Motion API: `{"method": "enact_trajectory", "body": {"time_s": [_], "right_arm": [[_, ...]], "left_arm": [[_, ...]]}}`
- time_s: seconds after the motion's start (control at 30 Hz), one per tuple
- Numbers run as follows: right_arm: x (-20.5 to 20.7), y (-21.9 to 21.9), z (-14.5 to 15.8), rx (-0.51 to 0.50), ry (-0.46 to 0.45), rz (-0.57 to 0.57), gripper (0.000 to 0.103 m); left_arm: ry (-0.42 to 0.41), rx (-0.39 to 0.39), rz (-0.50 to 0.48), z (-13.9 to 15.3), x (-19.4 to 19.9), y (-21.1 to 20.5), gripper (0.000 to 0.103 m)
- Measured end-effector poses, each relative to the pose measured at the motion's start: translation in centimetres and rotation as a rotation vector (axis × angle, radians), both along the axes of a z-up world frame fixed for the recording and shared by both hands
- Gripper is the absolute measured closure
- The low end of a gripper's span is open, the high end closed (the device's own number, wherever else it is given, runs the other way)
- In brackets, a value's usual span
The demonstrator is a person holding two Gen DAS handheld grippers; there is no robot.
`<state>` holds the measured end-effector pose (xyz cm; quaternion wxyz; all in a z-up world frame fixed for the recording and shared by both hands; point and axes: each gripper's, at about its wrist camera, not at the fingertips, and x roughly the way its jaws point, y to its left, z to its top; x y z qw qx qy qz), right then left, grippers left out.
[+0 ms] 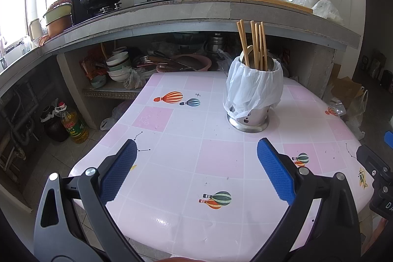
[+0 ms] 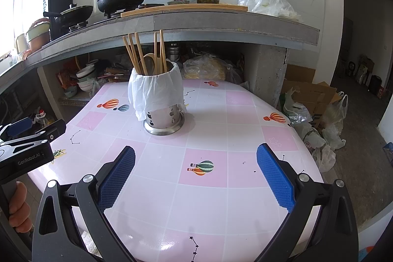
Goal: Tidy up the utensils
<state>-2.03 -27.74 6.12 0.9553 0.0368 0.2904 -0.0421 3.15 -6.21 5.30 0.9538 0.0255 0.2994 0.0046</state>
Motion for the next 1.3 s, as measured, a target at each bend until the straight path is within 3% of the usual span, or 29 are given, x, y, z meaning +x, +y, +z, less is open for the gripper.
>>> {"method": "enact_trajectory", "body": {"time_s": [1.3], "right_arm": [[0.11, 0.34, -0.08, -0.002, 0.000, 0.012, 0.007]], "left_arm": [[0.006, -0.002, -0.003, -0.14, 0.13, -0.11, 0.008]]}}
